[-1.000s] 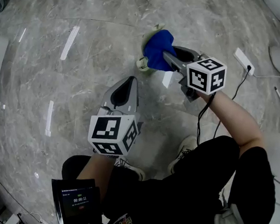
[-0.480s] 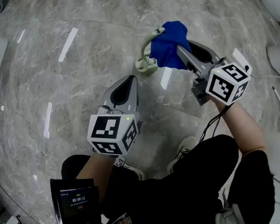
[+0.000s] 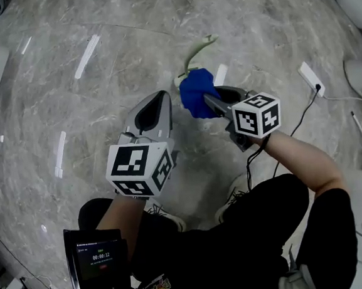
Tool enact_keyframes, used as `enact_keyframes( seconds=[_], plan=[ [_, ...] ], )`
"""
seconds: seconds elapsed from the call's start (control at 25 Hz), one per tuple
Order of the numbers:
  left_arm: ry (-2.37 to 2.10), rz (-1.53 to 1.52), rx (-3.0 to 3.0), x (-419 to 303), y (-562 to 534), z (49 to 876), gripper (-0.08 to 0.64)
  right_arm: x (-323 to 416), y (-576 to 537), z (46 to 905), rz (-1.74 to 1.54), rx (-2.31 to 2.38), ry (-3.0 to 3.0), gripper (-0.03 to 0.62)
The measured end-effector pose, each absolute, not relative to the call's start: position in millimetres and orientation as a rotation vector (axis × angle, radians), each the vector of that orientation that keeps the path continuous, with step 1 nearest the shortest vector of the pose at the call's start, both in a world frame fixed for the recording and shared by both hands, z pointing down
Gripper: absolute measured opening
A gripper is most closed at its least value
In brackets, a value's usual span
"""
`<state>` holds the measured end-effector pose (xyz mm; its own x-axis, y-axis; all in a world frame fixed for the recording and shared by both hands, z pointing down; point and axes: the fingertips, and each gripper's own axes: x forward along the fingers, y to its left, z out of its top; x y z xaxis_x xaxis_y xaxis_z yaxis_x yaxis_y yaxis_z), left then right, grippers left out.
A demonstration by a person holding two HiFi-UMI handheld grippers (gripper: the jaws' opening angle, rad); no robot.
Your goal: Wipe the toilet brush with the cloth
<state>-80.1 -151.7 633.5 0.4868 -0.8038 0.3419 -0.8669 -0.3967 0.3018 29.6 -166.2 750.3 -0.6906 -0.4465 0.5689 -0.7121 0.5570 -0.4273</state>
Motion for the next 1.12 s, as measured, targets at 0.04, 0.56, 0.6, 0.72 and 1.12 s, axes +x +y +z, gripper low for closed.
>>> enact_keyframes(
  seconds=[0.04, 0.56, 0.6, 0.72, 1.12],
  plan=[
    [-1.398, 0.187, 2.294, -83.0, -154.8, 631.4, 0.011, 14.8, -161.3, 759.2, 0.887, 0.900, -2.385, 0.110],
    [-1.399, 0.140, 2.236, -89.6, -161.7, 630.1, 0.011, -26.2, -204.3, 835.7, 1.105, 1.078, -2.255, 0.110],
    [-1.400, 0.136, 2.230, -90.2, -161.8, 630.3, 0.011, -24.2, -205.5, 826.9, 1.115, 1.072, -2.275, 0.110],
    [-1.403, 0.131, 2.223, -91.5, -161.7, 630.5, 0.011, -18.4, -206.6, 792.8, 1.121, 1.046, -2.354, 0.110],
    [-1.400, 0.147, 2.232, -92.4, -160.7, 632.3, 0.011, -0.5, -203.2, 667.9, 1.074, 1.003, -2.707, 0.110]
  ],
)
